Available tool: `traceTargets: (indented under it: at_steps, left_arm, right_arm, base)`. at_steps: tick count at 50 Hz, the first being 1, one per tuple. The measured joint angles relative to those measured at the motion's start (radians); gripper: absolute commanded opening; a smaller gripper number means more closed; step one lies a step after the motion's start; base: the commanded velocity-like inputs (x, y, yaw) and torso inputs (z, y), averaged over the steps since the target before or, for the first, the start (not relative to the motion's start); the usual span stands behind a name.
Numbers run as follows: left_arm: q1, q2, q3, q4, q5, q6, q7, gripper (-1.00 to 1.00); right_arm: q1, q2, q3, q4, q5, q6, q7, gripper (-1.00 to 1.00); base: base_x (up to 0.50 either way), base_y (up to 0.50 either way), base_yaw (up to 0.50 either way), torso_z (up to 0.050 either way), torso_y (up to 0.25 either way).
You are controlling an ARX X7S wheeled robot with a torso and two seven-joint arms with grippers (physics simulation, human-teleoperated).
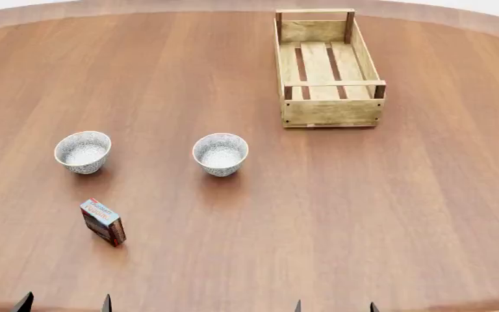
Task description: Stack the right bowl on the left bowl and place them in the tray.
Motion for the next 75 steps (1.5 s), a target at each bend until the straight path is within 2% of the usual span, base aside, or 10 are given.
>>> traceTargets:
  at_steps: [16,29,57,75]
  left_arm:
    - [0.002,-0.040,0.056,0.014,-0.012,-0.041,-0.032,1.00]
    - [0.030,-0.069,0.101,0.116,-0.004,-0.103,-0.073,1.00]
    - [0.139,-0.127,0.137,0.729,-0.039,-0.354,-0.137,1.00]
    - [0.157,-0.160,0.141,0.895,-0.069,-0.430,-0.164,1.00]
  right_arm:
    - [0.002,0.028,-0.031,-0.026,0.023,0.052,0.053,1.00]
    - [-0.012,0.054,-0.056,-0.087,0.038,0.098,0.103,1.00]
    - [-0.096,0.126,-0.120,-0.781,0.053,0.424,0.188,1.00]
    - [-0.086,0.140,-0.143,-0.991,0.054,0.568,0.238,1.00]
  base:
    - [0.00,0.00,0.00,0.000,0.000]
    - [0.00,0.00,0.00,0.000,0.000]
    - [0.00,0.00,0.00,0.000,0.000]
    - [0.00,0.00,0.00,0.000,0.000]
